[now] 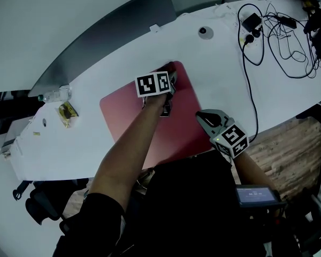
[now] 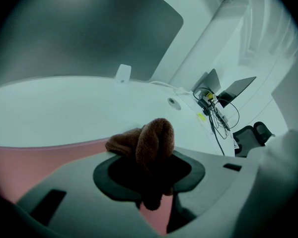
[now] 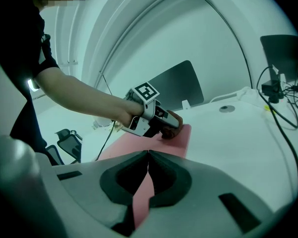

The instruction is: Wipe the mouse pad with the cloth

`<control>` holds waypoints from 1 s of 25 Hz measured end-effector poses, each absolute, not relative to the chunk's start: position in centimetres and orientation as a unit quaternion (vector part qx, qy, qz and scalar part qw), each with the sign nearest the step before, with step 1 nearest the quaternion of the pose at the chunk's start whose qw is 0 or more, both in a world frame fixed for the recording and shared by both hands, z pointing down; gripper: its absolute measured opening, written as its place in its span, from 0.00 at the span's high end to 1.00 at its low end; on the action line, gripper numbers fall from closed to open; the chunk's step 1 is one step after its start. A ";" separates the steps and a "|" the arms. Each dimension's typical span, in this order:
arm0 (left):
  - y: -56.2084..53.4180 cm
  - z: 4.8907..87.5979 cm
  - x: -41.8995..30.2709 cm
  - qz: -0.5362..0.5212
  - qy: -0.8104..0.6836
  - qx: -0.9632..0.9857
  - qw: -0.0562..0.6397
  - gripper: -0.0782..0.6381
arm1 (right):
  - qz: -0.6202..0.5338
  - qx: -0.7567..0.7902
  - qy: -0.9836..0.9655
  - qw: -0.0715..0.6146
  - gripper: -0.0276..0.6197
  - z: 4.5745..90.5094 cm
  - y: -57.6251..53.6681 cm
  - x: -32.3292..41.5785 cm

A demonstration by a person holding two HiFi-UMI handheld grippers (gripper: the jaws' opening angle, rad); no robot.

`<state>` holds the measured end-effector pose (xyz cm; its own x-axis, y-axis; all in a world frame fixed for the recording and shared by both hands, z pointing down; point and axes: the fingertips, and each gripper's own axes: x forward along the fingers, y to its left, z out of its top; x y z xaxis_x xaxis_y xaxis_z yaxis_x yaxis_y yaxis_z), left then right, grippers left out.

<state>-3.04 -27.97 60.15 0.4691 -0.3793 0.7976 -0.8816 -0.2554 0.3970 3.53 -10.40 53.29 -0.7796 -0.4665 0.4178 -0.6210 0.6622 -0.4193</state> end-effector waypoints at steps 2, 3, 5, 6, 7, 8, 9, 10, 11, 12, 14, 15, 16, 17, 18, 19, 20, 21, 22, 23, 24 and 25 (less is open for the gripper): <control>-28.1 60.2 -1.9 0.288 -0.419 0.742 0.437 0.69 | 0.282 0.305 -0.899 0.138 0.92 53.4 -10.3 3.9; -28.1 60.2 -1.4 0.288 -0.417 0.743 0.437 0.69 | 0.283 0.307 -0.898 0.137 0.92 53.5 -10.3 4.0; -28.1 60.2 -0.5 0.284 -0.412 0.747 0.438 0.69 | 0.285 0.309 -0.897 0.135 0.92 53.5 -10.3 4.3; -28.0 60.2 0.1 0.280 -0.407 0.750 0.441 0.69 | 0.286 0.309 -0.897 0.134 0.92 53.5 -10.3 4.4; -27.9 60.1 0.6 0.275 -0.400 0.753 0.443 0.69 | 0.286 0.310 -0.897 0.134 0.92 53.5 -10.3 4.5; -27.8 60.1 1.1 0.271 -0.392 0.758 0.445 0.69 | 0.286 0.310 -0.897 0.135 0.92 53.5 -10.3 4.6; -27.6 60.0 1.6 0.266 -0.383 0.763 0.448 0.69 | 0.286 0.311 -0.896 0.135 0.92 53.6 -10.3 4.7; -27.3 59.9 2.0 0.258 -0.372 0.768 0.453 0.69 | 0.285 0.312 -0.896 0.135 0.92 53.6 -10.4 4.8; -26.9 59.7 2.5 0.246 -0.358 0.773 0.463 0.69 | 0.283 0.313 -0.897 0.134 0.92 53.5 -10.4 4.8; -26.4 59.4 3.0 0.232 -0.339 0.777 0.476 0.69 | 0.281 0.313 -0.897 0.133 0.92 53.5 -10.5 4.7; -25.0 58.9 4.2 0.208 -0.301 0.784 0.501 0.69 | 0.280 0.311 -0.898 0.134 0.92 53.5 -10.6 4.6; -24.3 59.0 4.5 0.207 -0.289 0.785 0.507 0.69 | 0.279 0.309 -0.899 0.134 0.92 53.4 -10.6 4.4; -23.6 59.3 4.6 0.212 -0.283 0.784 0.510 0.69 | 0.278 0.308 -0.900 0.134 0.92 53.3 -10.6 4.3; -23.2 59.7 4.5 0.218 -0.283 0.780 0.513 0.69 | 0.278 0.307 -0.900 0.134 0.92 53.2 -10.5 4.2; -22.9 60.1 4.2 0.218 -0.287 0.775 0.519 0.69 | 0.278 0.307 -0.900 0.135 0.92 53.2 -10.5 4.2; -22.8 60.3 3.9 0.213 -0.293 0.768 0.528 0.69 | 0.277 0.308 -0.900 0.135 0.92 53.1 -10.4 4.1; -22.8 60.4 3.5 0.207 -0.300 0.761 0.537 0.69 | 0.275 0.309 -0.901 0.134 0.92 53.0 -10.4 4.1; -22.8 60.5 3.1 0.205 -0.306 0.756 0.542 0.69 | 0.274 0.309 -0.901 0.132 0.92 52.9 -10.3 4.1; -22.7 60.6 2.7 0.207 -0.311 0.752 0.543 0.69 | 0.274 0.310 -0.901 0.131 0.92 52.9 -10.3 4.2; -22.7 60.6 2.4 0.213 -0.315 0.750 0.541 0.69 | 0.275 0.312 -0.900 0.130 0.92 52.8 -10.2 4.2; -22.5 60.7 2.0 0.218 -0.320 0.748 0.540 0.69 | 0.276 0.313 -0.900 0.130 0.92 52.8 -10.2 4.1; -22.4 60.8 1.6 0.222 -0.324 0.745 0.539 0.69 | 0.276 0.313 -0.900 0.129 0.92 52.7 -10.1 4.1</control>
<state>1.56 -22.42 60.78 0.6910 -0.2440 0.6804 -0.7226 -0.2087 0.6590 4.05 -10.11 52.73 -0.7708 -0.4915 0.4053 -0.6342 0.6522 -0.4152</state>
